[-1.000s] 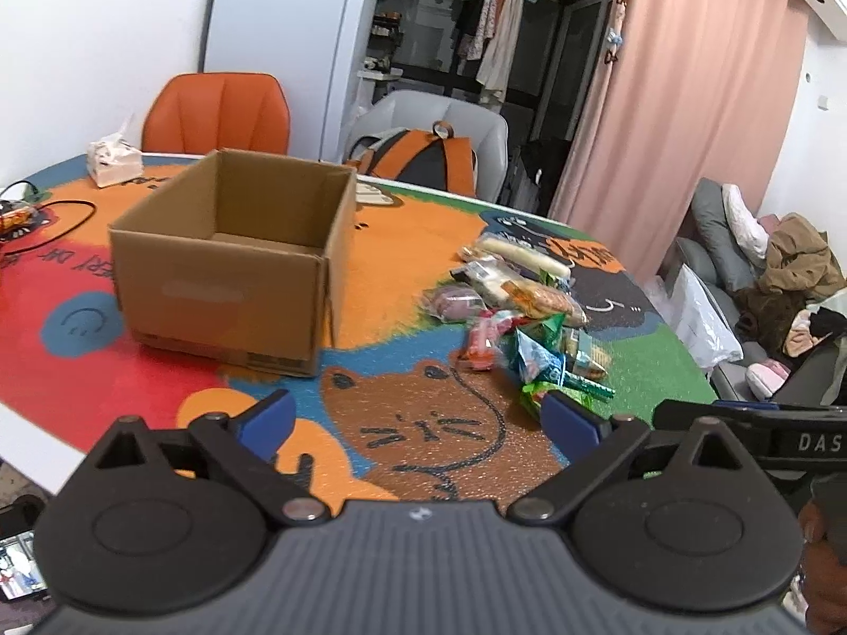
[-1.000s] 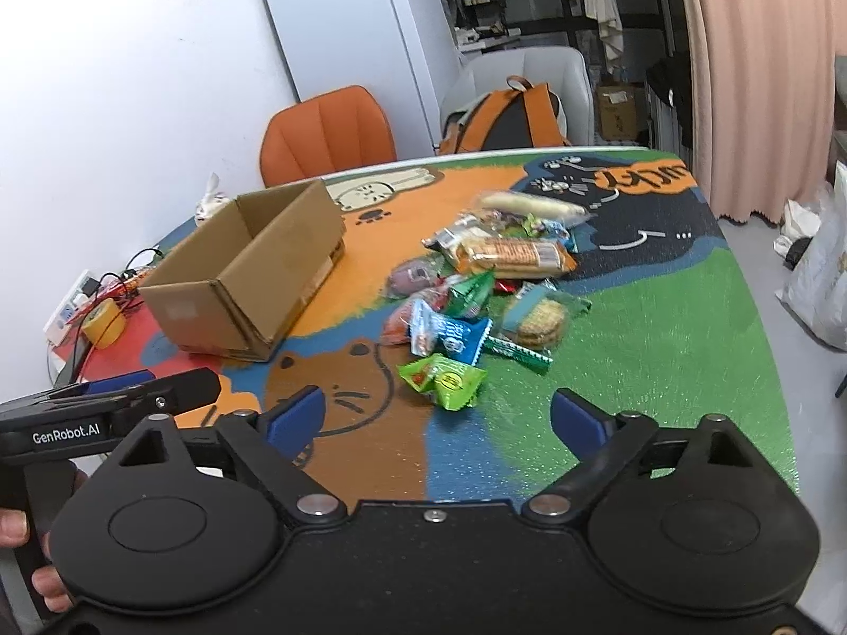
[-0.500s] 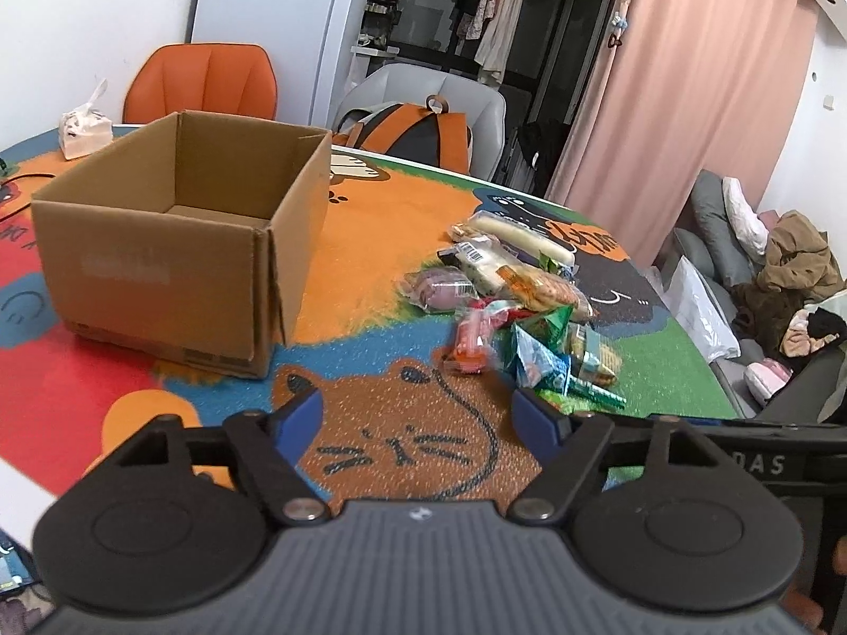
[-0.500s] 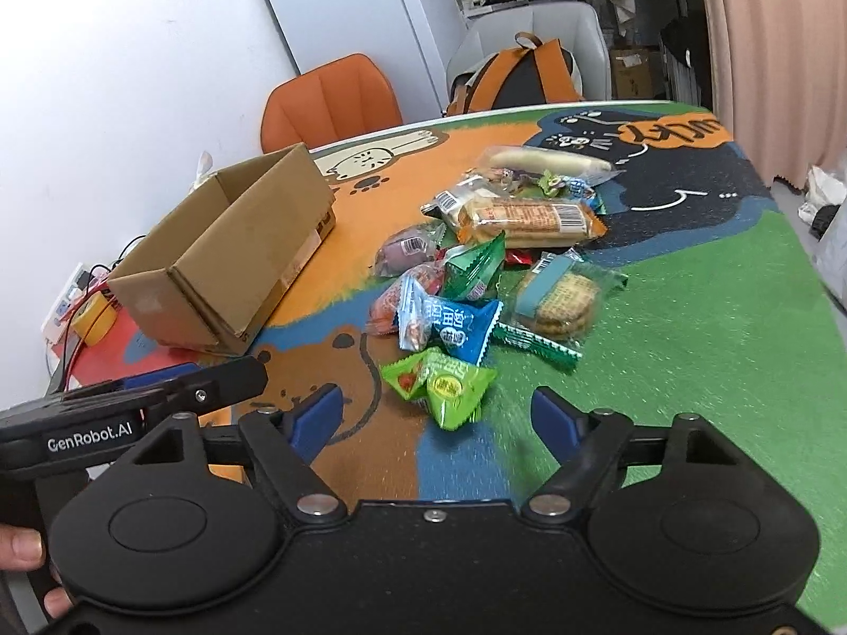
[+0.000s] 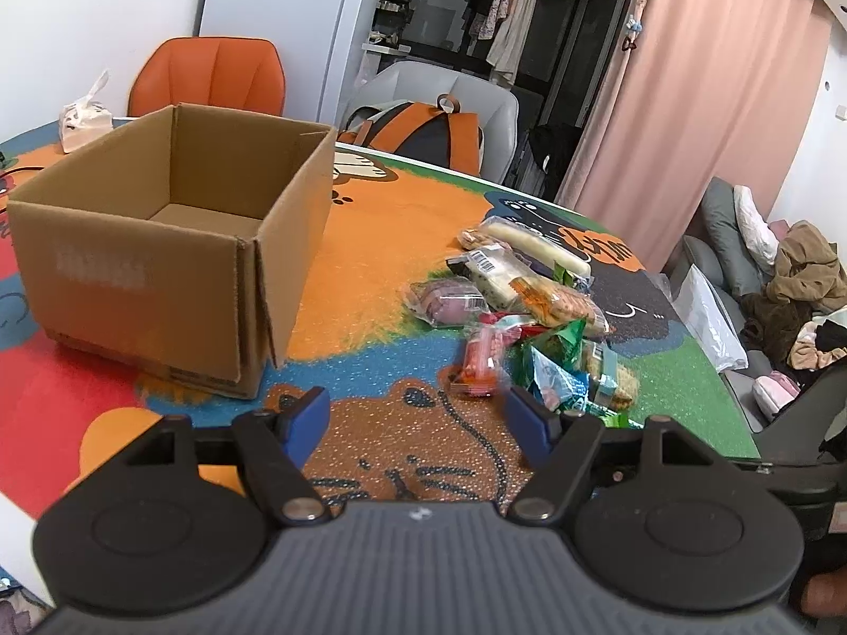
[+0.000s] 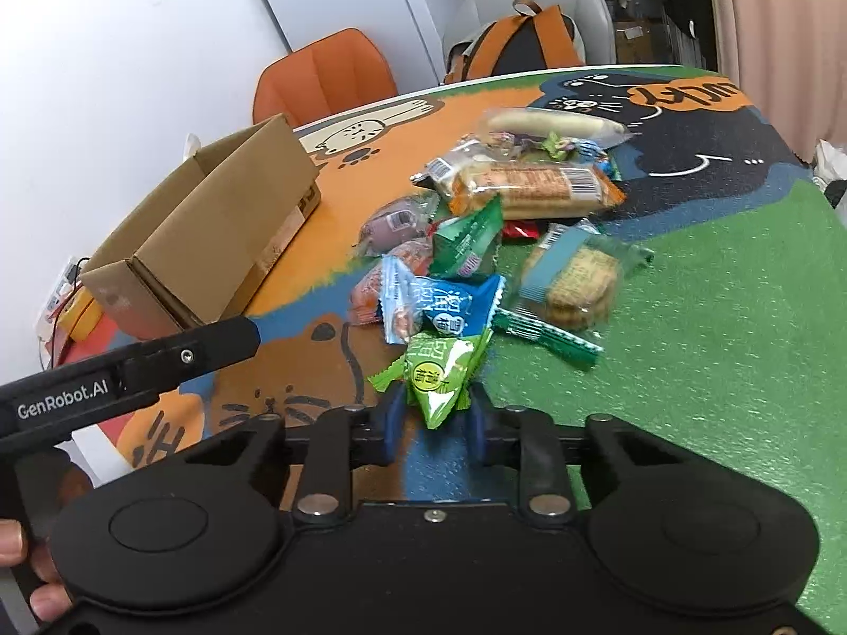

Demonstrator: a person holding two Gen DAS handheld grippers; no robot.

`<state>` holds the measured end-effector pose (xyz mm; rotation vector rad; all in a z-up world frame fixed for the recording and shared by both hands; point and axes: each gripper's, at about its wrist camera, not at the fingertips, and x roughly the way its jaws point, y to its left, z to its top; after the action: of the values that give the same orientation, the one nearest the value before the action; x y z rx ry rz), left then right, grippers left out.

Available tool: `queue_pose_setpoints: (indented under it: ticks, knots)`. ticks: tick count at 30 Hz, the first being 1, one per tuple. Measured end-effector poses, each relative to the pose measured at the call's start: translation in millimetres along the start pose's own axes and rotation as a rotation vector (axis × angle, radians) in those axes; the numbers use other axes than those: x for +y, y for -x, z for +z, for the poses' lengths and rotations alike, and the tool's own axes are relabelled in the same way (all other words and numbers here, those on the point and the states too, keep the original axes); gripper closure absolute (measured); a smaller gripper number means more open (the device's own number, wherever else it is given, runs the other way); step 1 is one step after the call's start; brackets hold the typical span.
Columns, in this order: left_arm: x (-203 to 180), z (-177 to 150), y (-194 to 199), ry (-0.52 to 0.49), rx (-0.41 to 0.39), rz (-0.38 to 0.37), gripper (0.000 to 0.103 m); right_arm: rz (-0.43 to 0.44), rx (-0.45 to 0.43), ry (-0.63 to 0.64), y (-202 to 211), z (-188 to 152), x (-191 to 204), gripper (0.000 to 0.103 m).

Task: Organize snacks
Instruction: 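Reach both tools toward the snack pile, opening their fingers, then grasp the green chip bag with right tool while left tool grasps blue candy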

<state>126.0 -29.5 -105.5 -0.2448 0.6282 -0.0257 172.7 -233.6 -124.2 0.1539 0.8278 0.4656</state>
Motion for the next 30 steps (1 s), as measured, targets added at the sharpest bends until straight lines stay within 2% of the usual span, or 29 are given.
queue_pose_setpoints:
  ticks: [14,15,16,21,24,27,30]
  knots:
    - [-29,1,-18,-0.056,-0.004,-0.059,0.033,-0.054,-0.065,-0.040,30,1,-28,0.094]
    - [-32,1,-20,-0.060,-0.004,-0.061,0.033,-0.056,-0.069,-0.042,31,1,-30,0.100]
    - [-34,1,-22,-0.061,-0.004,-0.065,0.033,-0.060,-0.075,-0.045,32,1,-31,0.102]
    - [-44,2,-32,-0.076,-0.003,-0.080,0.034,-0.078,-0.084,-0.058,32,4,-40,0.102]
    - [-47,0,-39,-0.078,0.006,-0.093,0.039,-0.070,-0.074,-0.064,31,4,-40,0.095]
    - [-46,-3,-46,-0.072,0.024,-0.109,0.041,-0.061,-0.076,-0.067,28,3,-40,0.065]
    - [-45,-6,-49,-0.069,0.033,-0.113,0.042,-0.049,-0.075,-0.088,23,3,-42,0.064]
